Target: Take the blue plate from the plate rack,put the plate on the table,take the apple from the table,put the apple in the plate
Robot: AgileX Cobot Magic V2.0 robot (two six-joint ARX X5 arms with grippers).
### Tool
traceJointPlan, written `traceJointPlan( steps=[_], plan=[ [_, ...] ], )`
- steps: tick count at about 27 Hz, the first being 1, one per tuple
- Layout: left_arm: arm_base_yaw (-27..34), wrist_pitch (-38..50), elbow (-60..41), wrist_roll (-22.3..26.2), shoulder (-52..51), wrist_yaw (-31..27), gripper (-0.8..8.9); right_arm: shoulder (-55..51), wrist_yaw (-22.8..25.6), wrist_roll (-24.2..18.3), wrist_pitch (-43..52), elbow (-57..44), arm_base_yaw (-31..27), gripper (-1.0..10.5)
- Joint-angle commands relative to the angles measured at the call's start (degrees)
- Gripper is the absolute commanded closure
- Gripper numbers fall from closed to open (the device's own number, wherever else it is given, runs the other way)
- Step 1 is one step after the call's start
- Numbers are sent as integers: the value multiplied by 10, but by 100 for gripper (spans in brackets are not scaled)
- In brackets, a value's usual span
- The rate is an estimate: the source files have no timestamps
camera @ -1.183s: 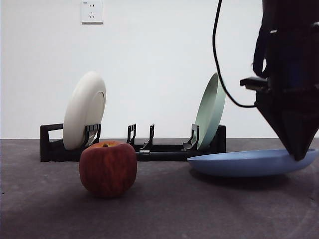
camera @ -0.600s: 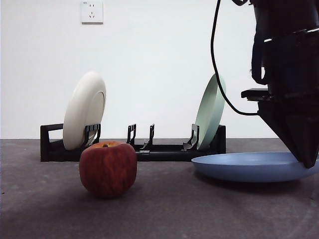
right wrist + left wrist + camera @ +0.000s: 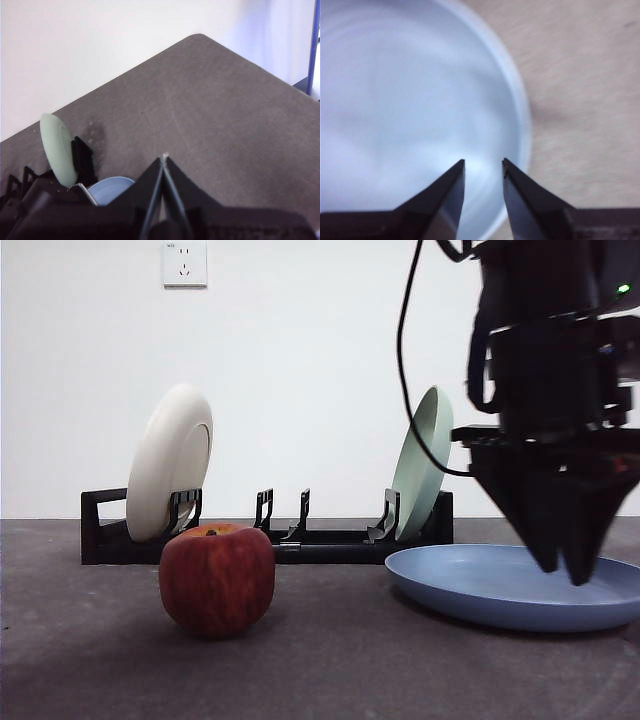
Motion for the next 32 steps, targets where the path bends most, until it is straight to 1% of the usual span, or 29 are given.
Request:
traceJointPlan(
  steps=[1, 2, 6, 10, 12, 13, 15, 19, 21, 27, 28, 29, 31, 32],
  plan=[
    [0, -17, -1, -28, 8, 1, 684, -1, -14, -5, 2, 0, 0, 946],
    [0, -23, 0, -34, 3, 3, 684, -1, -20, -8, 3, 0, 0, 946],
    [0, -41, 0, -33, -29, 42, 687, -1, -37, -26, 4, 0, 0, 946],
    [0, -56, 0, -36, -92, 87, 687, 0, -41, -34, 4, 0, 0, 946],
    [0, -68, 0, -36, -129, 101, 687, 4, -42, -33, 12, 0, 0, 946],
    [0, -76, 0, -36, -153, 105, 687, 7, -51, -33, 20, -1, 0, 946],
    [0, -88, 0, -39, -198, 104, 687, 17, -90, -33, 36, -3, 0, 946],
    [0, -103, 0, -49, -297, 103, 687, 50, -197, -35, 83, -8, 0, 946],
    [0, -107, 0, -49, -346, 102, 687, 67, -240, -37, 110, -15, 0, 946],
    [0, -120, 0, -49, -486, 87, 688, 145, -391, -52, 166, -58, 1, 942],
    [0, -124, 0, -50, -507, 75, 688, 163, -409, -57, 171, -64, 2, 935],
    [0, -129, 0, -51, -525, 62, 688, 180, -416, -63, 172, -67, 6, 924],
    [0, -141, 0, -61, -561, 21, 688, 222, -414, -77, 168, -67, 29, 833],
    [0, -148, 0, -68, -575, 1, 688, 240, -414, -81, 168, -67, 44, 807]
  ],
)
